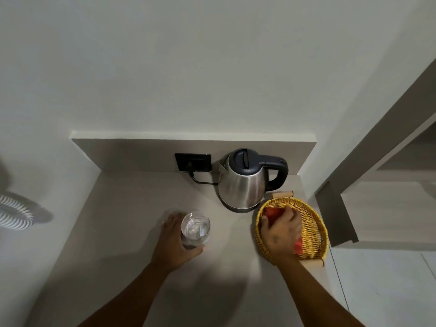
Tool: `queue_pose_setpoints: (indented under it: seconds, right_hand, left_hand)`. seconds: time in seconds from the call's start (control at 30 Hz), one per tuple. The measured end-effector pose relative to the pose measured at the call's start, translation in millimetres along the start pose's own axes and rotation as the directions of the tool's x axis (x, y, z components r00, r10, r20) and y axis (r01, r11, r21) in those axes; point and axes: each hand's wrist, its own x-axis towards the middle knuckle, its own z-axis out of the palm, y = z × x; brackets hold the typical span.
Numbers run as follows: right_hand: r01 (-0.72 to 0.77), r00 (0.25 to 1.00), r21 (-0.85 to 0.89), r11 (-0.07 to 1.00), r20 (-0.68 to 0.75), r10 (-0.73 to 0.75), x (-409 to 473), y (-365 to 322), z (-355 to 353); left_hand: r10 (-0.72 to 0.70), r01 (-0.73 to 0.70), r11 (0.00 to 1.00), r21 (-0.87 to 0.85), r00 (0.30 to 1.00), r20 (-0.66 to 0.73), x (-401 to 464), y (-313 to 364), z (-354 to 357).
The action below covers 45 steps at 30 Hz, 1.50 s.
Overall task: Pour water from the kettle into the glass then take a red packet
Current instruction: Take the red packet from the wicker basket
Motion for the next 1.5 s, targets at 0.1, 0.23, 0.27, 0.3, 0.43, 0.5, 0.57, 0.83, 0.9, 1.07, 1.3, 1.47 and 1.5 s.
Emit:
queue_pose_setpoints:
  seconds: [0.1,0.23,0.27,0.3,0.43,0.5,0.57,0.83,0.9,1.07,1.3,1.47,1.5]
  right_hand:
    - [0.041,0.997,-0.177,0.983,0.073,-0.028,-5,16,14]
    - [0.017,0.998,-0.227,0.974,0.067,-0.002,4,21,22]
    - [0.021,0.998,-0.227,0.974,0.068,-0.005,5,23,24]
    - [0.023,0.998,-0.231,0.973,0.064,-0.009,6,26,28]
    - [0.000,0.999,-0.237,0.971,0.040,0.010,11,33,36]
    - [-0.023,0.999,-0.224,0.974,0.024,0.029,14,31,37]
    - [-0.042,0.997,-0.216,0.976,0.050,0.053,16,28,35]
    - [0.118,0.990,0.144,0.982,-0.088,-0.106,-35,-12,1]
    - [0.225,0.974,0.157,0.962,-0.055,-0.219,-72,-29,9]
    - [0.311,0.928,-0.023,0.950,0.224,-0.299,-123,-34,49]
    - [0.359,0.917,-0.143,0.922,0.236,-0.320,-96,-61,88]
    - [0.649,0.719,-0.077,0.757,0.385,-0.578,-128,-92,114]
    - [0.706,0.659,-0.063,0.706,0.426,-0.620,-143,-82,114]
  left_hand:
    - [0.054,-0.068,0.949,0.309,0.997,0.055,3,-5,-5]
    - [0.029,-0.069,0.883,0.464,0.995,0.093,-1,-10,-1]
    - [0.035,-0.065,0.887,0.458,0.997,0.075,-3,-11,0]
    - [0.043,-0.065,0.891,0.450,0.997,0.058,-3,-11,1]
    - [0.052,-0.061,0.891,0.449,0.998,0.031,-2,-13,4]
    - [0.059,-0.065,0.891,0.449,0.998,0.027,-1,-16,5]
    - [0.054,-0.067,0.891,0.448,0.998,0.040,-1,-19,5]
    - [-0.004,0.005,1.000,0.020,1.000,-0.027,8,-16,-5]
    - [0.068,-0.071,0.997,-0.028,0.993,-0.097,12,-8,-3]
    - [0.087,-0.092,0.995,-0.037,0.988,-0.129,13,-1,-1]
    - [0.068,-0.082,0.996,-0.036,0.954,-0.292,-5,-24,-54]
    - [0.008,0.012,0.997,0.079,0.966,-0.260,-12,-39,-91]
    - [0.019,0.005,0.996,0.089,0.963,-0.268,-11,-40,-96]
